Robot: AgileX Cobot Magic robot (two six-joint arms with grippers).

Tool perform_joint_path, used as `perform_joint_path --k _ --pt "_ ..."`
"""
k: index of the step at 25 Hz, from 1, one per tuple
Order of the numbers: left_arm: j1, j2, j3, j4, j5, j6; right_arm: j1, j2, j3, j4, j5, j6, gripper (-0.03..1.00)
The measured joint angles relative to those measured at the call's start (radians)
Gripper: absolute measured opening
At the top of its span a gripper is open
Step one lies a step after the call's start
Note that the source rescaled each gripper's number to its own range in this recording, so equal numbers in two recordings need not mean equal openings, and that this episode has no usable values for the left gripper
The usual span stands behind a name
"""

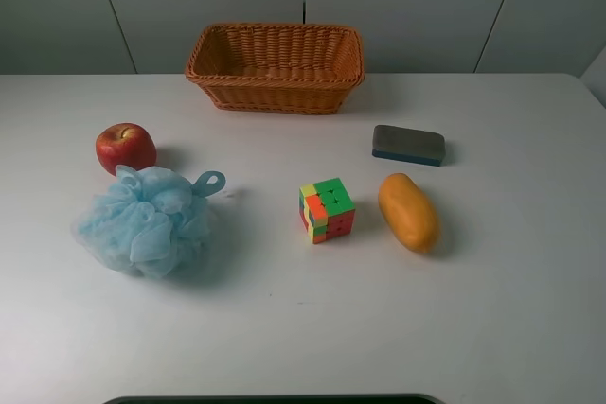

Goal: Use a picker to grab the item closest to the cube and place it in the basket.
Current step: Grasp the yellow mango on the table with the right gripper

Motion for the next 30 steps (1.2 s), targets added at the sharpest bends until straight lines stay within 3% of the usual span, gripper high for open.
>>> perform_joint_path --k 22,30 --pt "0.000 0.000 0.000 0.000 0.000 0.000 0.000 0.000 0.000 0.000 -0.002 0.020 1.00" --pt "0.000 0.000 0.000 0.000 0.000 0.000 0.000 0.050 -0.113 -0.001 -0.081 -0.006 1.00"
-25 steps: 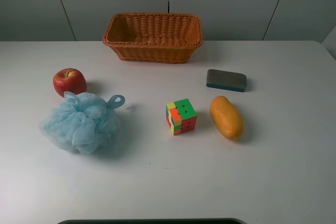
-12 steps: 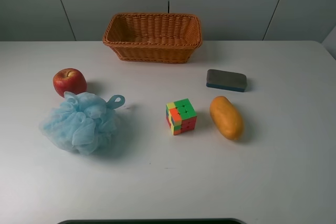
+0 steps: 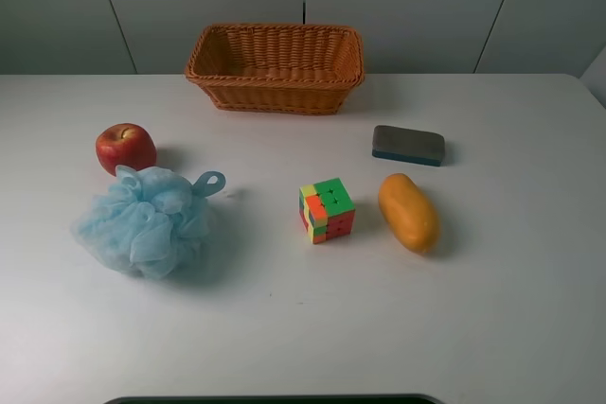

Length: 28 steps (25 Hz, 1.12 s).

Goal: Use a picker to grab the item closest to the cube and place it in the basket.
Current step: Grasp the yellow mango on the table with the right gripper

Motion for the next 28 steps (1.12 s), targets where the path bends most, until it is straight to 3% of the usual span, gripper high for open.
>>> perform_joint_path --k 5,13,23,28 --pt "0.000 0.000 0.000 0.000 0.000 0.000 0.000 0.259 -0.176 0.008 -0.007 -0.089 1.00" --pt "0.000 0.000 0.000 0.000 0.000 0.000 0.010 0.816 -0.515 0.205 0.090 -0.255 1.00" --pt "0.000 0.000 0.000 0.000 0.000 0.000 0.295 1.245 -0.577 0.172 0.099 -0.223 1.00" --pt "0.000 0.000 0.000 0.000 0.000 0.000 0.352 1.401 -0.577 0.148 0.098 -0.179 1.00"
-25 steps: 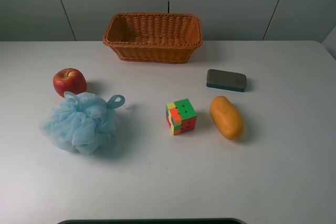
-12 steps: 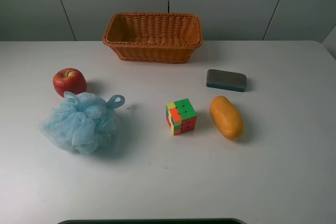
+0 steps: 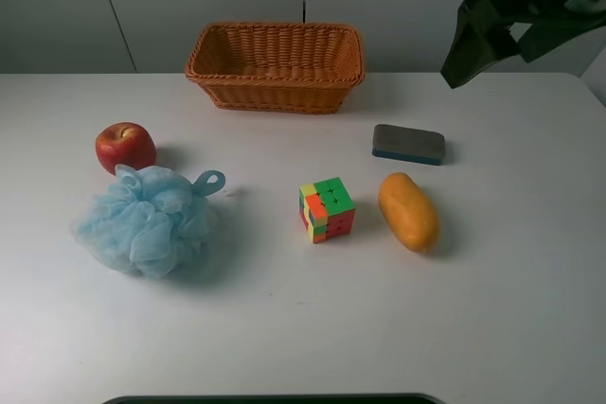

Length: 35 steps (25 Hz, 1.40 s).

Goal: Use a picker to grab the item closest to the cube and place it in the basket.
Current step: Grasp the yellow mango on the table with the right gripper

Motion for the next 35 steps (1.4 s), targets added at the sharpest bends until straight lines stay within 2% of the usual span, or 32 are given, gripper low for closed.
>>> perform_joint_path --k 6,12,16,26,35 --pt "0.000 0.000 0.000 0.000 0.000 0.000 0.010 0.116 0.101 -0.010 -0.100 0.013 1.00" --pt "0.000 0.000 0.000 0.002 0.000 0.000 0.079 0.131 0.276 0.003 -0.311 0.047 1.00" --pt "0.000 0.000 0.000 0.002 0.000 0.008 0.096 0.136 0.357 0.008 -0.414 0.056 1.00" --pt "0.000 0.000 0.000 0.002 0.000 0.006 0.096 0.331 0.377 0.031 -0.529 0.058 1.00" --pt "0.000 0.000 0.000 0.002 0.000 0.006 0.096 0.403 0.379 0.057 -0.566 0.055 1.00"
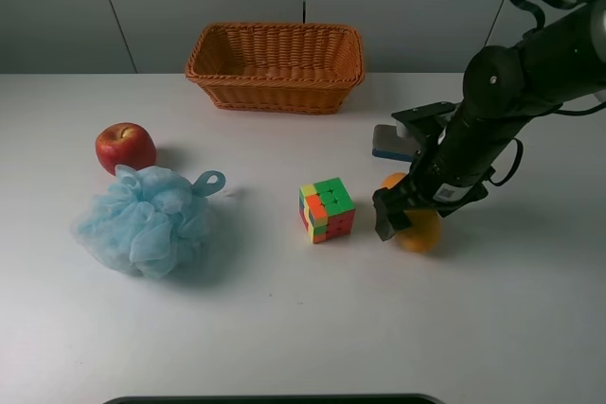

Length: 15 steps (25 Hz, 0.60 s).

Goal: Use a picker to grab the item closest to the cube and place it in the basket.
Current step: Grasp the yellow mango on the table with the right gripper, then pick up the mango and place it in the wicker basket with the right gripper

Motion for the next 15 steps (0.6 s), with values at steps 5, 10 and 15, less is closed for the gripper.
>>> perform_joint_path --k 5,10,15 --pt "0.000 0.000 0.000 0.000 0.000 0.000 0.000 0.003 0.000 0.004 -0.014 0.000 0.99" --pt "0.000 0.000 0.000 0.000 0.000 0.000 0.000 0.003 0.000 0.010 -0.018 0.000 0.01" --pt "0.000 0.000 0.000 0.000 0.000 0.000 0.000 0.003 0.000 0.023 -0.020 0.000 0.01"
